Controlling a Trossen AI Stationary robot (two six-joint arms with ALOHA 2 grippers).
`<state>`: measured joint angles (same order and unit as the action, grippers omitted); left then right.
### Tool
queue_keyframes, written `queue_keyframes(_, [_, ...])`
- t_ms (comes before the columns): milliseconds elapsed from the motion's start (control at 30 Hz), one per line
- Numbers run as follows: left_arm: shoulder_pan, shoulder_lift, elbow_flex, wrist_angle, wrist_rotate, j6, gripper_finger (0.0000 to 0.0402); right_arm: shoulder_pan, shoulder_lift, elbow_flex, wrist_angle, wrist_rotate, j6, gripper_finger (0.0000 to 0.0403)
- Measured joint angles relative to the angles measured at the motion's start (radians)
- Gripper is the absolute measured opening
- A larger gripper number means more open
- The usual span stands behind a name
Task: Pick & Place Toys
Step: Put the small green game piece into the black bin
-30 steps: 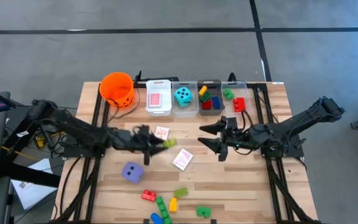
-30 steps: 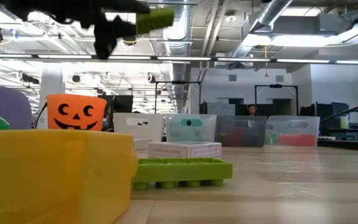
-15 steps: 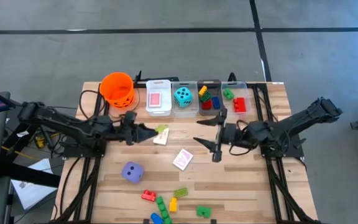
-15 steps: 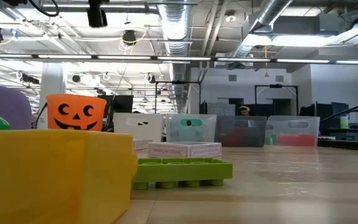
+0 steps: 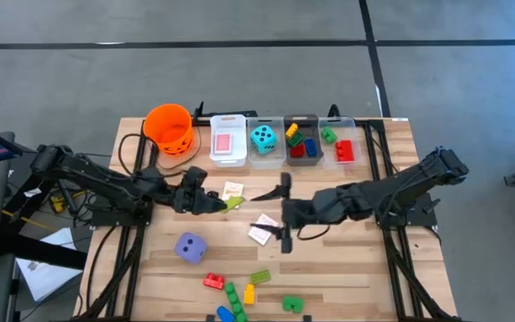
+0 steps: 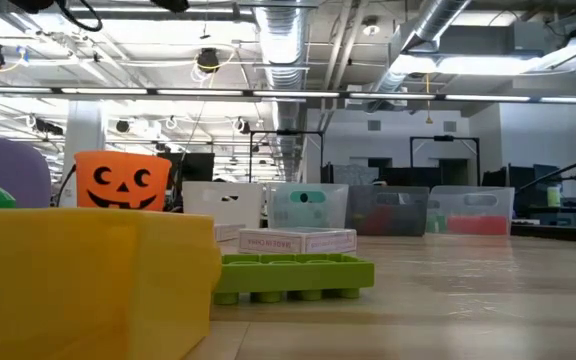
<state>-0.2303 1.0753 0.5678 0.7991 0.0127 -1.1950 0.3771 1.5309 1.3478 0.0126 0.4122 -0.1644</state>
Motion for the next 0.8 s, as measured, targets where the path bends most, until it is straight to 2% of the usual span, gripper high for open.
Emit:
queue_keyframes(300, [-0.022,0.063,0.050,0.004,0.093,0.000,0.0135,-0.012,0.097,0.136,-0.042,-0.003,0.008,0.0269])
queue_keyframes(800, [-0.032,0.069,0.050,-0.014,0.093,0.000,0.0136,-0.018,0.095,0.144,-0.037,-0.079,0.084,0.0269])
